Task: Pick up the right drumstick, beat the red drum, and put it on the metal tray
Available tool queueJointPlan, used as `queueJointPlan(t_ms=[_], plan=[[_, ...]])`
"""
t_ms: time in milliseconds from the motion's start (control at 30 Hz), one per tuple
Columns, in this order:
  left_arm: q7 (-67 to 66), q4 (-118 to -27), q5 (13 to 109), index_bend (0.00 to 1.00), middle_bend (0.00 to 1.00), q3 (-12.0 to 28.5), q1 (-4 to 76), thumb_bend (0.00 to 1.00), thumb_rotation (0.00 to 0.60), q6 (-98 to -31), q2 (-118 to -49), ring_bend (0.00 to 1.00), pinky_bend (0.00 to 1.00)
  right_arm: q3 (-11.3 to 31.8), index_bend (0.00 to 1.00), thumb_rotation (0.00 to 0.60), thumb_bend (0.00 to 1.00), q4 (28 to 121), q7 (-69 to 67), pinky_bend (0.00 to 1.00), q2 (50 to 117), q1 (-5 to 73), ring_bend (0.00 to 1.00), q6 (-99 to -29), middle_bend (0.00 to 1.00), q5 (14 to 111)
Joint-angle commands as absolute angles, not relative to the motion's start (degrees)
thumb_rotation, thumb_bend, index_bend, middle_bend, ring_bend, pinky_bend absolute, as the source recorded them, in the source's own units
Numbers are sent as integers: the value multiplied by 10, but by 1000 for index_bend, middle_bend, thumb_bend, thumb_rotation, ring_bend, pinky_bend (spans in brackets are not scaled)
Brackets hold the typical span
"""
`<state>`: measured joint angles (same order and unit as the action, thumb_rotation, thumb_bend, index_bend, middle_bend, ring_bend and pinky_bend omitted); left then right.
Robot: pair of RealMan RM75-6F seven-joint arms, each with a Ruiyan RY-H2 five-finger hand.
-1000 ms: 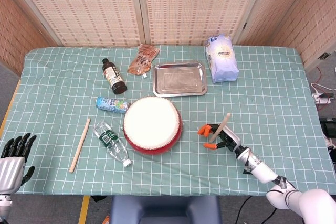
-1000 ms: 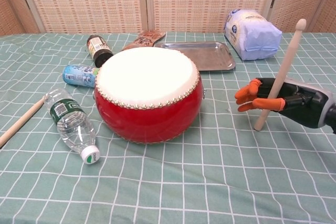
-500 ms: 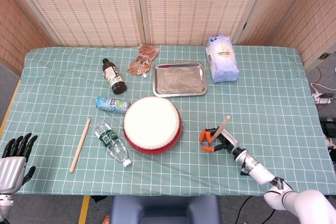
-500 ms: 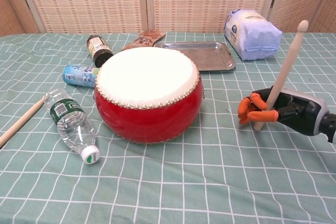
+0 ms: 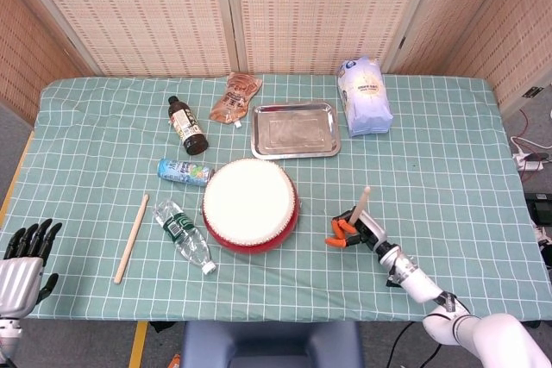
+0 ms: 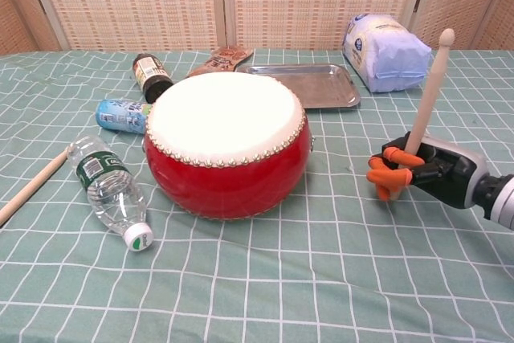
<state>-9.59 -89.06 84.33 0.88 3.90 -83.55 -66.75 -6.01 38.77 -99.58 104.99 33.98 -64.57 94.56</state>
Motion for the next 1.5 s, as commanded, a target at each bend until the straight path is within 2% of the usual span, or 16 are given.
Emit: queueJointPlan(t_ms=[33,67,133,200,267,300,367,600,767,933,1133,1333,1500], plan=[[-95,-889,842,0,0,9,39,278,600,-835,-668,0,31,-58,1000,600,64,386,-991,753,1054,342,835,-646,863,946],[-96,-889,842,0,0,10,40,278,600,-834,-669,0,31,-58,1000,600,79,385,-989,783,1055,342,858,-647,883,945],[-98,-887,840,0,0,10,40,277,600,-833,-670,0,31,-57,1000,600,242,383,-983,836,1058,343,899,-648,920,946],[-99,-886,838,0,0,10,41,277,600,-831,-671,0,30,-52,1000,600,604,380,-975,897,1064,342,945,-651,961,943],[-98,-885,837,0,0,10,41,279,600,-830,-671,0,30,-50,1000,600,852,379,-967,947,1067,342,981,-654,987,941],[-98,-884,837,0,0,10,41,279,600,-829,-671,0,30,-48,1000,600,930,377,-956,964,1069,342,992,-656,994,942],[-98,-883,836,0,0,11,42,280,600,-829,-672,0,30,-47,1000,600,997,375,-936,988,1072,341,1000,-660,999,941],[-94,-877,832,0,0,11,43,276,600,-825,-675,0,30,-31,1000,600,1000,396,-801,1000,1054,350,1000,-680,1000,942],[-89,-871,833,0,0,12,44,278,600,-824,-677,0,30,-33,1000,600,1000,458,-634,1000,996,369,1000,-673,1000,959],[-84,-868,833,0,0,11,45,278,600,-822,-679,0,30,-26,1000,600,1000,604,-443,1000,885,393,1000,-624,1000,950],[-79,-865,838,0,0,10,45,278,600,-824,-682,0,30,16,1000,600,1000,752,-295,1000,784,410,1000,-577,1000,891],[-73,-862,843,0,0,10,42,277,600,-833,-683,0,30,60,1000,600,1000,813,-166,1000,731,446,1000,-507,1000,822],[-70,-862,846,0,0,9,41,278,600,-838,-683,0,30,85,1000,600,1000,815,-76,1000,734,478,1000,-447,1000,751]])
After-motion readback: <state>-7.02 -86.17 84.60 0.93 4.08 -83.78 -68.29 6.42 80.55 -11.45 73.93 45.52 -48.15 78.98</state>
